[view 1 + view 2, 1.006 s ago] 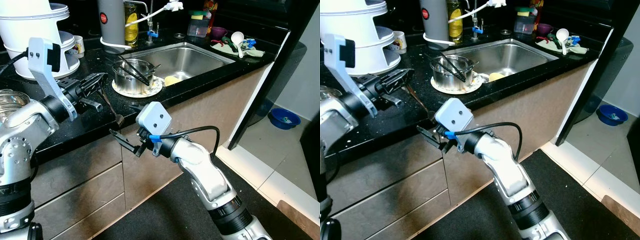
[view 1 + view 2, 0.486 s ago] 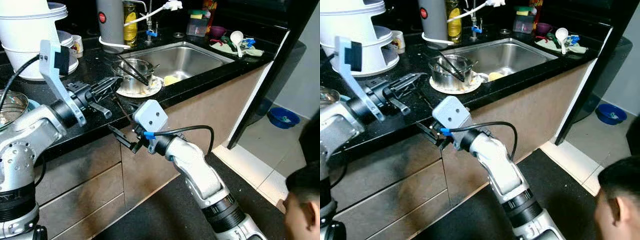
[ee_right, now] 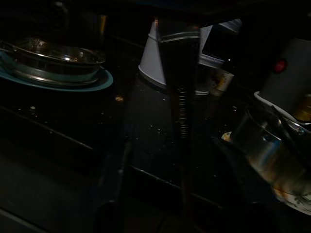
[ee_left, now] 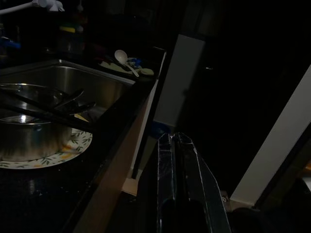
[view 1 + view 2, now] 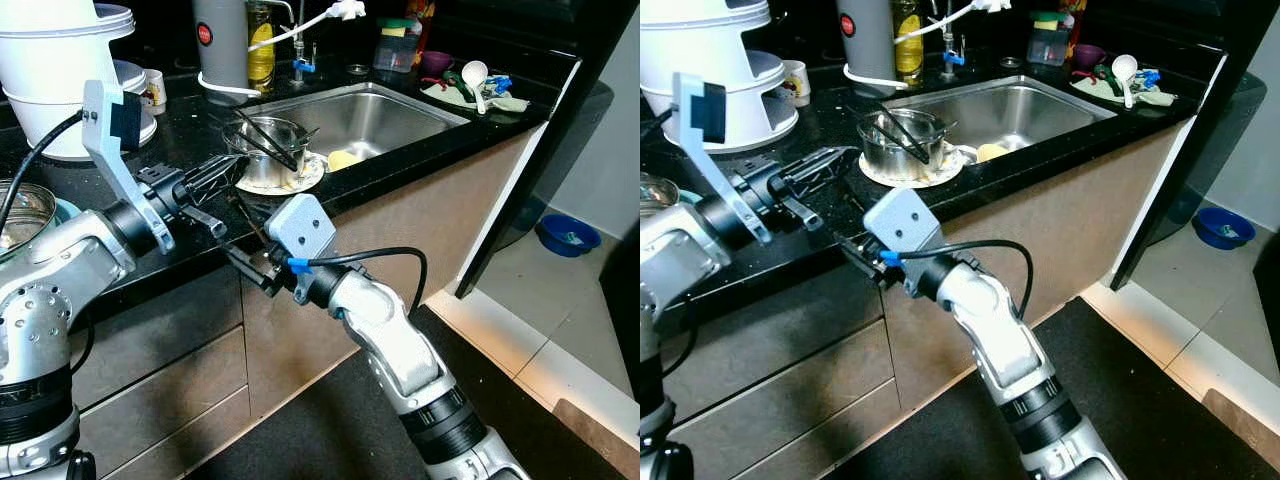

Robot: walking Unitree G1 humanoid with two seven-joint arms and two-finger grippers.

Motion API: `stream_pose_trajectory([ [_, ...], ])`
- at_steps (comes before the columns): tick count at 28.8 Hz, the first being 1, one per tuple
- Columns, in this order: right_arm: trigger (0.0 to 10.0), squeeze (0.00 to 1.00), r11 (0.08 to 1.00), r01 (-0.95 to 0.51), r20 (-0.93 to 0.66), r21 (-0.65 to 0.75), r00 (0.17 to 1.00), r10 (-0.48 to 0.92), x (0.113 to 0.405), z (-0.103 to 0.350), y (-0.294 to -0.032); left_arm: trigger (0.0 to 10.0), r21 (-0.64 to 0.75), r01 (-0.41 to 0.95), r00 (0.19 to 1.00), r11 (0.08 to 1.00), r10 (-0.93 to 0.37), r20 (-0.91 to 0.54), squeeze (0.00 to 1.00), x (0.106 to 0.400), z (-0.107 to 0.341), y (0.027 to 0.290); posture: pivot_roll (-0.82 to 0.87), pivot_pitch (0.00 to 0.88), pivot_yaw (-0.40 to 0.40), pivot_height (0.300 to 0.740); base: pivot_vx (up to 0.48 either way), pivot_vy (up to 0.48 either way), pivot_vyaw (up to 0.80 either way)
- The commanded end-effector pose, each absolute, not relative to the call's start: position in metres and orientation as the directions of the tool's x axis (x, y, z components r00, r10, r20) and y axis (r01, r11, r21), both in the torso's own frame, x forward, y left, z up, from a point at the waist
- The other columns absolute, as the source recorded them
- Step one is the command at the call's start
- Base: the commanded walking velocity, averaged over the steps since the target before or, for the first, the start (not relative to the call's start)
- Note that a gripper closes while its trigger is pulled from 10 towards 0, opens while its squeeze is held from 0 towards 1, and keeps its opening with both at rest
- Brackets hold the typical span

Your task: Kitchen organization

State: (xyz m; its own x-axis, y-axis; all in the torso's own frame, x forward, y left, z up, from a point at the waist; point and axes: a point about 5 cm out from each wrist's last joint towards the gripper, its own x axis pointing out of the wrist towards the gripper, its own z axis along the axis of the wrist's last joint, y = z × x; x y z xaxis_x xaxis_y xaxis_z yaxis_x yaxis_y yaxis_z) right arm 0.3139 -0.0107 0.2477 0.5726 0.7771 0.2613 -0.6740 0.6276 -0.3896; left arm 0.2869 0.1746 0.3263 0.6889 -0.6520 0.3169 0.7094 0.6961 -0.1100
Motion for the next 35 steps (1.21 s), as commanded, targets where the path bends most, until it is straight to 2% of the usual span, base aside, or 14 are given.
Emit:
stream_pose_trajectory([
  [1,0.0,0.0,0.62,-0.694,0.249,-0.366,0.568,0.784,0.314,0.244,-0.01,0.0,-0.102,0.725,0.674,0.682,-0.67,0.31,0.0,0.284,0.326,0.17,-0.04,0.111,-0.04,0.74,0.0,0.0,0.0],
  [15,0.0,0.0,0.615,-0.704,0.246,-0.355,0.565,0.788,0.314,0.243,-0.01,0.0,-0.087,0.713,0.689,0.695,-0.672,0.273,0.0,0.285,0.321,0.172,-0.04,0.112,-0.039,0.74,0.0,0.0,0.0],
  [21,0.0,0.0,0.612,-0.708,0.247,-0.352,0.561,0.79,0.313,0.243,-0.009,0.0,-0.065,0.67,0.731,0.74,-0.641,0.236,0.0,0.289,0.316,0.177,-0.04,0.103,-0.036,0.74,0.0,0.0,0.0],
  [22,0.0,0.0,0.612,-0.709,0.247,-0.351,0.56,0.791,0.313,0.243,-0.009,6.8,-0.072,0.66,0.74,0.748,-0.63,0.237,1.0,0.291,0.316,0.178,-0.04,0.097,-0.034,0.74,0.0,0.0,0.0],
  [23,0.0,0.0,0.611,-0.71,0.249,-0.35,0.558,0.791,0.313,0.243,-0.009,10.0,-0.086,0.657,0.743,0.749,-0.623,0.245,1.0,0.292,0.317,0.18,-0.04,0.097,-0.034,0.74,0.0,0.0,0.0],
  [33,0.0,0.0,0.583,-0.738,0.251,-0.339,0.526,0.812,0.304,0.239,-0.011,10.0,-0.126,0.624,0.759,0.771,-0.56,0.333,1.0,0.294,0.329,0.195,-0.04,0.081,-0.03,0.74,0.0,0.0,0.0],
  [34,0.0,0.0,0.571,-0.749,0.241,-0.336,0.518,0.821,0.3,0.234,-0.013,10.0,-0.164,0.633,0.742,0.756,-0.533,0.407,0.07,0.293,0.339,0.199,-0.04,0.079,-0.03,0.74,0.0,0.0,0.0],
  [35,0.0,0.0,0.571,-0.749,0.241,-0.336,0.518,0.821,0.3,0.234,-0.013,10.0,-0.164,0.633,0.742,0.756,-0.533,0.407,0.07,0.293,0.339,0.199,-0.04,0.079,-0.03,0.74,0.0,0.0,0.0],
])
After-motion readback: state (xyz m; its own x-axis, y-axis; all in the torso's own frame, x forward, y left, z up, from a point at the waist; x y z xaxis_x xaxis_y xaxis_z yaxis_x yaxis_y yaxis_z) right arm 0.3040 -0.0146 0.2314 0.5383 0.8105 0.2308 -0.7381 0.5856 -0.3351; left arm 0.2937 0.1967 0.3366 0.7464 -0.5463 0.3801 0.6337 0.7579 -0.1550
